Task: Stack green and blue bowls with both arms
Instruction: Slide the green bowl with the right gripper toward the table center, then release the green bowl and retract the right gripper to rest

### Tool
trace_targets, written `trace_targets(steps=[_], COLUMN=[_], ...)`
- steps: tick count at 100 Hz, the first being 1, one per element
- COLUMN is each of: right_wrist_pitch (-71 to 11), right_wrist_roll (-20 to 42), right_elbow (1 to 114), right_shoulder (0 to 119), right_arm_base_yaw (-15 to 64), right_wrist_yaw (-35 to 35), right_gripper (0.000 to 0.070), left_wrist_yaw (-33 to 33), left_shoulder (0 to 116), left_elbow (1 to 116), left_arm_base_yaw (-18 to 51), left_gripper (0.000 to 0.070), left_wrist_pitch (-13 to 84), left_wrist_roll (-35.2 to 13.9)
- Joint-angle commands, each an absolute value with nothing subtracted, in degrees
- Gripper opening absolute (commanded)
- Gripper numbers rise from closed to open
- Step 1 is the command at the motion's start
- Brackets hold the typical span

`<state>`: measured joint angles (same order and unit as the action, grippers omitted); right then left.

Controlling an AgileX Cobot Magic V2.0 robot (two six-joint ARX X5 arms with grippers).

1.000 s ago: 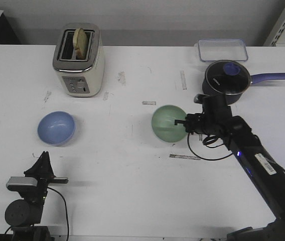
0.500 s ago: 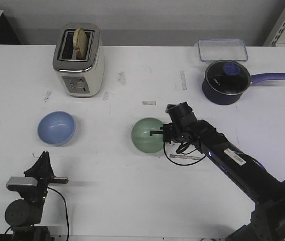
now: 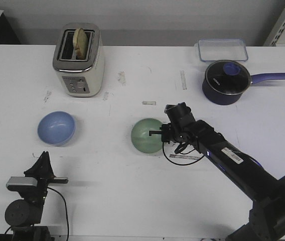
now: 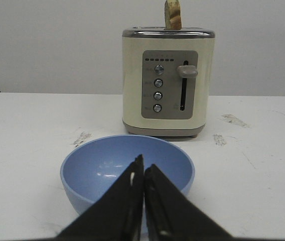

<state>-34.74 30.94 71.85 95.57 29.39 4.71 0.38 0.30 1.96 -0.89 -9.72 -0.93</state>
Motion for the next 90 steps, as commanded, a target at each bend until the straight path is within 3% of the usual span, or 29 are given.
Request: trace_targets(steps=[1, 20, 32, 39, 57, 80, 90], right_wrist_pitch=[-33.9, -33.5, -33.4, -33.4, -33.4, -30.1, -24.0], right_wrist_roll=[31.7, 31.5, 31.4, 30.7, 25.8, 10.3, 4.1], right_elbow=[72.6, 72.6, 72.6, 72.6, 72.6, 70.7, 66.1], right_shoulder=[96.9, 96.9, 95.5, 94.3, 89.4, 82.6, 78.5], right_arm_base_yaw=[30.1, 31.7, 31.9, 31.9, 30.9, 29.3, 27.6], right_wrist_yaw=[4.8, 4.8, 4.2, 3.9, -0.4, -6.5, -6.4], right_gripper=[0.0082, 0.0111, 0.0316, 0.0376, 0.0377, 0.0369, 0.0273], left_wrist_yaw=[0.6, 0.6, 0.6, 0.6, 0.6, 0.6, 0.6], left_shoulder=[0.2, 0.2, 0.2, 0.2, 0.2, 0.2, 0.2], left_elbow=[0.7, 0.7, 0.7, 0.7, 0.7, 0.7, 0.7], left_arm_base_yaw=[-0.8, -0.8, -0.8, -0.8, -0.8, -0.8, -0.8], left_gripper=[0.0001, 0.0001, 0.0001, 0.0001, 0.0001, 0.0001, 0.0001], left_wrist_pitch=[-10.4, -10.4, -10.4, -10.4, -10.4, -10.4, -10.4], left_wrist_roll=[-0.7, -0.7, -0.7, -0.7, -0.7, -0.7, -0.7])
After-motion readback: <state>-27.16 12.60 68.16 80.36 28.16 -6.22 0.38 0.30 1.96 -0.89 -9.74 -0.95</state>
